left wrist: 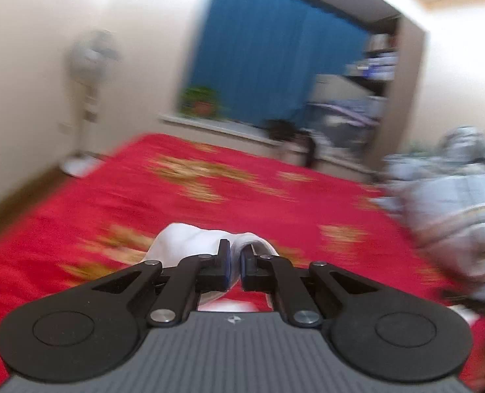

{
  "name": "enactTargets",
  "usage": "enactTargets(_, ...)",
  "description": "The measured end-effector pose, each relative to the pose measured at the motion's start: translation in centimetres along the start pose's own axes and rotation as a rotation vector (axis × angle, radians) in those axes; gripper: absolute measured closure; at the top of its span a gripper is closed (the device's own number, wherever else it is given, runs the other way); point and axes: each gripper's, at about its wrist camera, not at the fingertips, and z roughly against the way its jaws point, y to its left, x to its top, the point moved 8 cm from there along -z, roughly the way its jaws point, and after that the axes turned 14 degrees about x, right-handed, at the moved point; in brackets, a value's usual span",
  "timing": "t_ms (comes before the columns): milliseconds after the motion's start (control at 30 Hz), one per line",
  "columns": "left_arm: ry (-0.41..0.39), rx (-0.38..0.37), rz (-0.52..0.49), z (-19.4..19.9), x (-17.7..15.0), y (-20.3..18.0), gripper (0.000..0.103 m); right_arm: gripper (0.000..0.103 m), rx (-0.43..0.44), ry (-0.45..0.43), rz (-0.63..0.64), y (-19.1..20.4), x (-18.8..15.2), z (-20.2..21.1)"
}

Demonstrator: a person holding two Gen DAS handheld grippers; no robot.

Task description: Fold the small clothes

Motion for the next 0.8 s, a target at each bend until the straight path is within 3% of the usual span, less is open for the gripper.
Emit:
enactTargets(33, 0.047, -0.061, -0.002, 0.3, -1.1, -3.2, 0.086, 0.009, -0.001, -0.004, -0.018, -0.4, 0.1, 0.3)
enactTargets(67, 0.115, -0.139, -0.036, 0.4, -2.6, -6.4, 0.068, 0.009, -0.002, -0.012, -0.034, -0.8, 0.3, 0.6)
enactTargets(133, 0.226, -0.238, -0.140, 1.0, -5.4, -10.1, 0.063, 0.009, -0.020, -0.034, -0.047, -1.8, 1.0, 1.4)
enactTargets(167, 0.214, -0.236, -0.186, 2.1, -6.0, -10.4, 0.063, 0.009, -0.026, -0.042, -0.051, -2.3, 1.4, 1.8)
enactTargets(233, 0.147, -0.211, -0.228, 3.9, -5.8, -8.4, 0.059, 0.009, -0.029, -0.052, -0.061, -3.3, 2.2, 2.5)
enactTargets(300, 0.095, -0.114, -0.226, 5.0, -5.3, -4.1, 0.050, 0.009, -0.034, -0.050, -0.060, -4.1, 2.7, 3.1)
enactTargets(367, 0.076, -0.013, -0.204, 5.1, -4.9, -0.2, 0.048, 0.010, -0.039, -0.033, -0.054, -4.7, 2.5, 3.3)
enactTargets(500, 0.064, 0.115, -0.123, 3.9, -6.0, 6.1, 0.048, 0.019, -0.034, 0.084, -0.103, -5.4, -0.2, 1.5)
enactTargets(633, 0.201, 0.207, -0.079, 0.2, -9.0, 9.2, 0.049, 0.025, -0.032, 0.281, -0.201, -6.4, -5.6, -1.8)
enactTargets(700, 0.220, 0.169, -0.069, -1.5, -9.3, 9.1, 0.048, 0.027, -0.048, 0.359, -0.247, -7.0, -8.3, -3.1)
enactTargets(800, 0.267, 0.180, -0.114, -3.5, -10.5, 9.0, 0.048, 0.029, -0.073, 0.439, -0.289, -7.3, -11.2, -4.7)
